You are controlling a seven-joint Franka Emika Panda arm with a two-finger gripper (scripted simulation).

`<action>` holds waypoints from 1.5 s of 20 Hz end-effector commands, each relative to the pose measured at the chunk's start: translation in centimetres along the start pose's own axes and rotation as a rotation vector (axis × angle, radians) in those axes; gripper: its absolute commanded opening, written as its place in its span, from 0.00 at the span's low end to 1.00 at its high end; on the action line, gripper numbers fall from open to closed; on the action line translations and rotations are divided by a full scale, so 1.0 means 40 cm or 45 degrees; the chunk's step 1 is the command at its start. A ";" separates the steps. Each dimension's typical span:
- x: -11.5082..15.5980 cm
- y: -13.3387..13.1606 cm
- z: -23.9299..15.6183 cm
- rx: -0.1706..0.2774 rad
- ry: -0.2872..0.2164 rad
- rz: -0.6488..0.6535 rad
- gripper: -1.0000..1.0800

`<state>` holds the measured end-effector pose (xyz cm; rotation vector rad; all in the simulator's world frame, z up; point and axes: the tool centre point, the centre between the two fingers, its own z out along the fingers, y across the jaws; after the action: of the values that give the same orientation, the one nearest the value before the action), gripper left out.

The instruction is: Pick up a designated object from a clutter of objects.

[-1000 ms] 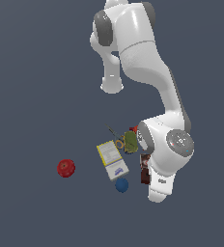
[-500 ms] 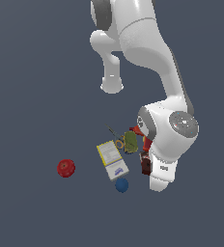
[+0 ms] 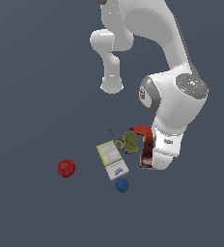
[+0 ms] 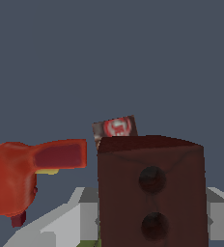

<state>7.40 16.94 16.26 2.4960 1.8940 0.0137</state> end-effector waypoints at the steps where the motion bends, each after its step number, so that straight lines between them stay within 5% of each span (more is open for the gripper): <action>1: -0.009 -0.030 -0.053 -0.002 0.000 0.000 0.00; 30: -0.093 -0.337 -0.613 0.015 -0.002 -0.001 0.00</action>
<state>-6.50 17.02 39.85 2.5015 1.9007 0.0006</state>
